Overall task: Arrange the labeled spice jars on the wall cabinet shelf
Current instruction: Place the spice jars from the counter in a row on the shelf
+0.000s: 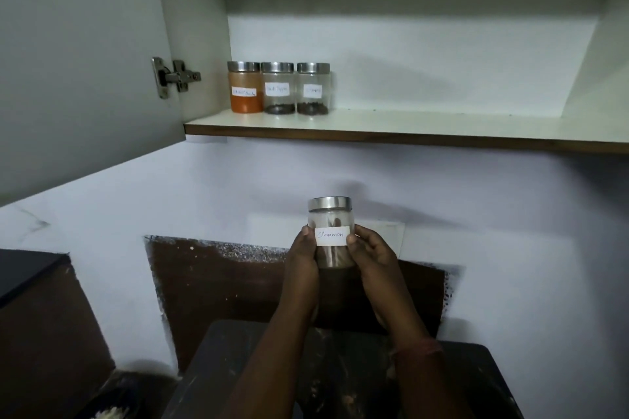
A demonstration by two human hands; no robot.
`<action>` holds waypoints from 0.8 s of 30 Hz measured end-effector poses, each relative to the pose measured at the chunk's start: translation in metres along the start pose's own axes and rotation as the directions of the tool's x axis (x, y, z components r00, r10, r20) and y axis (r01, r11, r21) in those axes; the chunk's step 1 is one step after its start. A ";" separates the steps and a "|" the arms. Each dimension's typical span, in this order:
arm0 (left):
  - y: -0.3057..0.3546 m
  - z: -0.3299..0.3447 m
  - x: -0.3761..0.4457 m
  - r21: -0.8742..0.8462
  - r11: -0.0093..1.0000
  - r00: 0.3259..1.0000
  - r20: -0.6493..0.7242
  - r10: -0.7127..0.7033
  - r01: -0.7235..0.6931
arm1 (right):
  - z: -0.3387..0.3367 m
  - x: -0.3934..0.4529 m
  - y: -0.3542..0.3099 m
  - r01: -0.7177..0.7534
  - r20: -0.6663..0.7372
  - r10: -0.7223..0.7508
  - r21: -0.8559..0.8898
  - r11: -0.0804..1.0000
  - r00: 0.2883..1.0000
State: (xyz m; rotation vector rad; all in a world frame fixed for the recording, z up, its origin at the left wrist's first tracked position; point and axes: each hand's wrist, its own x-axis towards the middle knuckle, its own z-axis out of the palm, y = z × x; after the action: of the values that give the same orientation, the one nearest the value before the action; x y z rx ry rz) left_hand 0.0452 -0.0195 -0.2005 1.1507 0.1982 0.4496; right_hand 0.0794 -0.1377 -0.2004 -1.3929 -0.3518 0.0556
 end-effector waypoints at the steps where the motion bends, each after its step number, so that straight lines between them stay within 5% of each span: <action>1: 0.005 0.001 0.001 0.026 1.000 1.000 0.005 0.012 -0.012 | 0.003 0.002 -0.002 0.021 -0.015 -0.021 -0.002 1.000 1.000; 8: 0.044 0.006 0.003 0.391 0.899 0.966 0.232 0.114 -0.200 | 0.010 0.007 -0.011 0.087 -0.064 -0.084 0.051 0.995 0.994; 13: 0.072 0.016 0.006 0.600 0.747 0.958 0.160 0.238 -0.286 | 0.010 0.005 -0.021 0.078 0.007 -0.078 0.011 0.997 0.997; 19: 0.115 0.027 0.008 0.507 0.764 0.917 0.244 0.317 -0.399 | 0.002 0.016 -0.084 0.240 0.044 -0.236 -0.138 0.961 0.971; 24: 0.162 0.051 0.024 0.397 0.772 0.866 0.164 0.473 -0.497 | 0.000 0.046 -0.147 0.325 0.015 -0.329 -0.194 0.926 0.944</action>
State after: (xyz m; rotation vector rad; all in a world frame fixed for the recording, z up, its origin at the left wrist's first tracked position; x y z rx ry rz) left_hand 0.0467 0.0027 -0.0306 1.6586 -0.0640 0.8650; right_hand 0.0982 -0.1541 -0.0486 -1.5089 -0.5840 -0.2727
